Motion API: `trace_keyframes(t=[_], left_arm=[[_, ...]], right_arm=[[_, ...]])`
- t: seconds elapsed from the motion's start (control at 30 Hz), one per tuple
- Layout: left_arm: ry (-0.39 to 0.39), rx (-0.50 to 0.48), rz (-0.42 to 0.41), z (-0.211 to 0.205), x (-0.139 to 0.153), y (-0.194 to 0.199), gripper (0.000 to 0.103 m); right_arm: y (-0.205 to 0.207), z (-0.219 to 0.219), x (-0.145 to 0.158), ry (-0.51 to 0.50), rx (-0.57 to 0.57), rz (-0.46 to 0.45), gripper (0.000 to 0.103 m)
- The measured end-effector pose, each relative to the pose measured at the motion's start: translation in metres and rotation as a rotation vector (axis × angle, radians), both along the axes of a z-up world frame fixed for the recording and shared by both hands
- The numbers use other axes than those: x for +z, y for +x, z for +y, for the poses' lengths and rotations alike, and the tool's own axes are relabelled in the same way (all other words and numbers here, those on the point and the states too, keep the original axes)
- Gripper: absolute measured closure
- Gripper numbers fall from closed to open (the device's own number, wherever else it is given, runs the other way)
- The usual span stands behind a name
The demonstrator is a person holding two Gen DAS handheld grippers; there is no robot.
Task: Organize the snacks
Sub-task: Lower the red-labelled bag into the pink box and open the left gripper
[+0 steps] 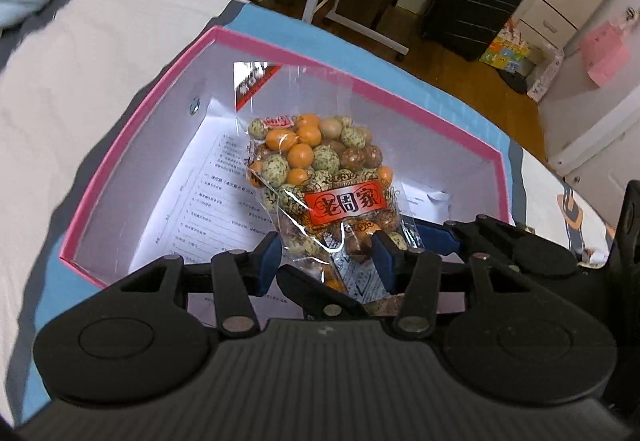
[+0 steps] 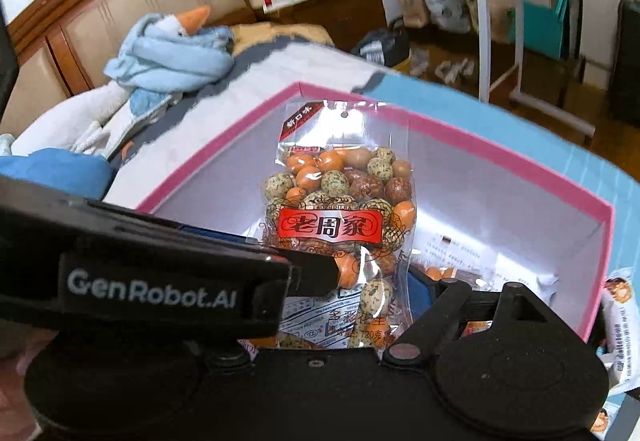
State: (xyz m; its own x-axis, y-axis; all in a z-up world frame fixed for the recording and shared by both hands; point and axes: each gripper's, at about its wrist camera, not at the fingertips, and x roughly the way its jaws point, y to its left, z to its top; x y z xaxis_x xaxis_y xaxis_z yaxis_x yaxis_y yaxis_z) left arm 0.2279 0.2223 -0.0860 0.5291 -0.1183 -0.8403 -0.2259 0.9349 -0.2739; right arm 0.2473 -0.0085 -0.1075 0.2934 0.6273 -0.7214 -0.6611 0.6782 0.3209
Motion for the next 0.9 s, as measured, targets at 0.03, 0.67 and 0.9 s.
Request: trace_keyframes(t=[0.03, 0.67, 0.9], left_arm=[[-0.007, 0.009, -0.003, 0.002, -0.003, 0.000, 0.052], [0.066, -0.117, -0.175, -0.029, 0.064, -0.056, 0.050], [0.066, -0.288, -0.208, -0.091, 0.093, -0.059, 0.050]], right_arm=[[0.003, 0.001, 0.000, -0.003, -0.005, 0.008, 0.014], [-0.052, -0.119, 0.078, -0.058, -0.048, -0.151, 0.008], [-0.043, -0.192, 0.103, -0.123, -0.179, -0.173, 0.008]])
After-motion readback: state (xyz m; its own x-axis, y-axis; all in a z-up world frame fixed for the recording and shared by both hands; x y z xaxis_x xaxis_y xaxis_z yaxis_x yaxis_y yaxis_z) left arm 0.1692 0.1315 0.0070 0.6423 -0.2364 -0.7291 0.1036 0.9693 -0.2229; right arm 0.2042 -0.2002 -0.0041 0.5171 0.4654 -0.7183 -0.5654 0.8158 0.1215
